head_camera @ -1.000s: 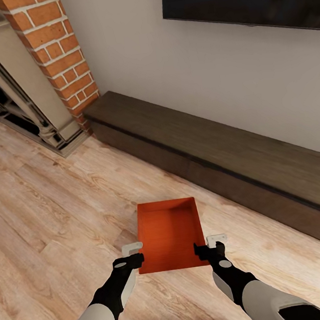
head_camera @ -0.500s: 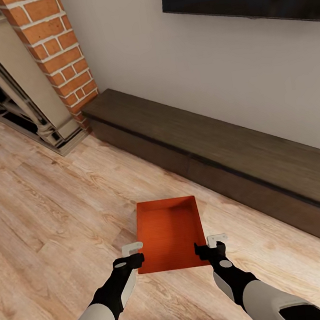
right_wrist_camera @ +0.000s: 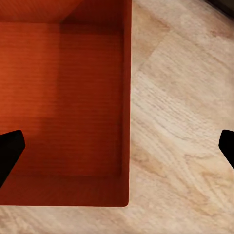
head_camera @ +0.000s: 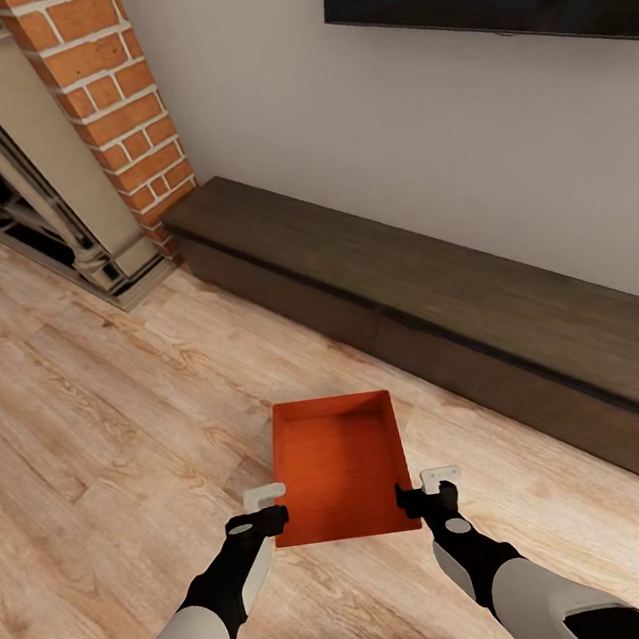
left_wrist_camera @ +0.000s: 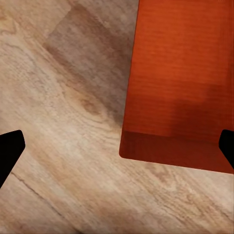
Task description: Move the two storage containers from the living room to the garage. In the garage, place one container on the floor and stack the other container on top of it (either order is fine).
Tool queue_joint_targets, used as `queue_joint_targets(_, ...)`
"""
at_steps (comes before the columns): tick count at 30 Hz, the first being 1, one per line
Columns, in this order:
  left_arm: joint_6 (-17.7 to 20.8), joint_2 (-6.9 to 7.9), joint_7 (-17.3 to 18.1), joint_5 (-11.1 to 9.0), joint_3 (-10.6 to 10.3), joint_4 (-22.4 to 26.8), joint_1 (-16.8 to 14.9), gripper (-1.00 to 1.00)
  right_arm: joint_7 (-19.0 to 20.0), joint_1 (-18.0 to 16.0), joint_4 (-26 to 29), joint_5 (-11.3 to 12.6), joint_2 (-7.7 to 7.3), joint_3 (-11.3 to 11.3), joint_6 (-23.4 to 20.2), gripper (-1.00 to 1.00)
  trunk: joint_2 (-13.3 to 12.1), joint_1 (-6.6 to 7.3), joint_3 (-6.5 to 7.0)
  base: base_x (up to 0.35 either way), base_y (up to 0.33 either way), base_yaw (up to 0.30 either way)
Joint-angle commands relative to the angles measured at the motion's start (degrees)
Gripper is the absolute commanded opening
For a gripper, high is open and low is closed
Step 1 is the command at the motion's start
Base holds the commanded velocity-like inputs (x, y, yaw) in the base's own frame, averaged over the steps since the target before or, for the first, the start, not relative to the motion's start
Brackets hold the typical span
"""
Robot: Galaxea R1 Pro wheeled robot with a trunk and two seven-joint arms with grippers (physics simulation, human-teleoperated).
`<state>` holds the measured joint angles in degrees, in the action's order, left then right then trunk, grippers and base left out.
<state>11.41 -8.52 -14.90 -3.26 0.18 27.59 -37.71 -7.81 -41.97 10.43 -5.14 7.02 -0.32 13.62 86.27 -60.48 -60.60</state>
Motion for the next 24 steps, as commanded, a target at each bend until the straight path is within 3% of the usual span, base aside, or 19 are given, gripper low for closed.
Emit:
queue_joint_targets(1, 0.28, -0.03, -0.21, -0.36, 0.01, 0.11, 0.00, 1.00, -0.36, -0.03, -0.06, -0.54, 0.02, -0.04, 0.09, 1.00, 0.02, 0.00, -0.03, 0.005, 0.000, 0.000)
queue_joint_targets(13, 0.28, 0.08, -0.23, -0.18, 0.00, 0.10, 0.00, 1.00, -0.05, -0.04, -0.06, -0.64, 0.09, -0.03, 0.09, 1.00, 0.02, 0.00, -0.03, 0.219, 0.000, 0.000)
queue_joint_targets(24, 0.28, 0.01, -0.12, -0.41, -0.07, 0.10, 0.00, 1.00, -0.08, -0.04, -0.06, -0.56, 0.09, -0.04, 0.08, 1.00, 0.02, 0.00, -0.03, 0.021, 0.000, 0.000)
